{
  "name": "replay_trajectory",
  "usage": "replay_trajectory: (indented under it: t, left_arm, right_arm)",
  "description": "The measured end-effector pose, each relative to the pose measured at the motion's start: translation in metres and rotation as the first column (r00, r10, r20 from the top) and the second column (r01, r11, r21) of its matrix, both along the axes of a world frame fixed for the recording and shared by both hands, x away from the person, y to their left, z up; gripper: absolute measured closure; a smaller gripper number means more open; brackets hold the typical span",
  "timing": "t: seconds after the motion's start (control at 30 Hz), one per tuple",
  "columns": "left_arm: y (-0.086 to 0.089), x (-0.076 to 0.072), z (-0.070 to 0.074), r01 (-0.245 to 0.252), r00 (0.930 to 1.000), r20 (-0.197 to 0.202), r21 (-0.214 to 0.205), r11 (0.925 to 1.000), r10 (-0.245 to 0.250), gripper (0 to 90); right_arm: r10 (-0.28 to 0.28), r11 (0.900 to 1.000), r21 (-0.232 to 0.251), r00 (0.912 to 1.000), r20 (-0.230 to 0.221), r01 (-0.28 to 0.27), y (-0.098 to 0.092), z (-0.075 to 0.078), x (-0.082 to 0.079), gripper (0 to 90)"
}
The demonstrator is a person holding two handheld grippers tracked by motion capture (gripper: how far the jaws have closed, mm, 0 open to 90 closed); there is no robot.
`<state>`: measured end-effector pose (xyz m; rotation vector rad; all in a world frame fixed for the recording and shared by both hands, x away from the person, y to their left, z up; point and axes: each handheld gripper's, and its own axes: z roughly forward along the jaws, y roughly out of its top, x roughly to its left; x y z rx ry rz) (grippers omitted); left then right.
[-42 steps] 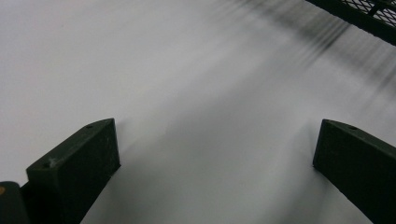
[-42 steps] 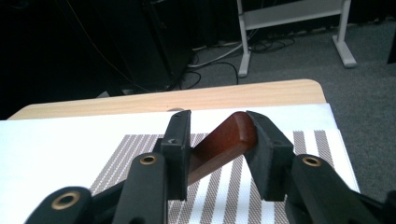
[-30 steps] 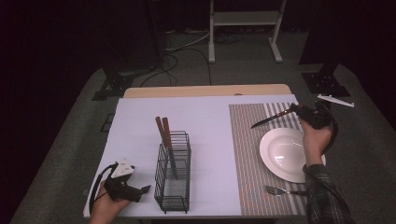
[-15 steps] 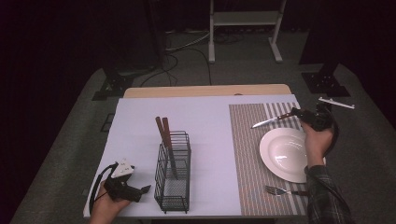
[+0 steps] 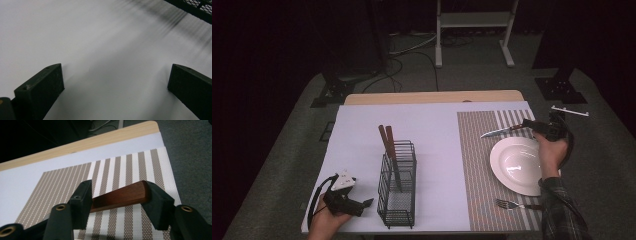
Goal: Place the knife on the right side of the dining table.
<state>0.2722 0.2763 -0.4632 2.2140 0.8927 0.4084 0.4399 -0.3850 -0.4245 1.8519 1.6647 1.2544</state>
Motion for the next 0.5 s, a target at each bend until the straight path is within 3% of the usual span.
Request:
replay_trajectory:
  t: [0.5]
  left_arm:
    - [0.0000,0.0000,0.0000,0.000,1.0000,0.000,0.000,1.0000,0.000,0.0]
  right_arm:
    - [-0.001,0.9987,-0.052,0.9971,-0.077,-0.003,0.0030,-0.0052,0.0054,33.6]
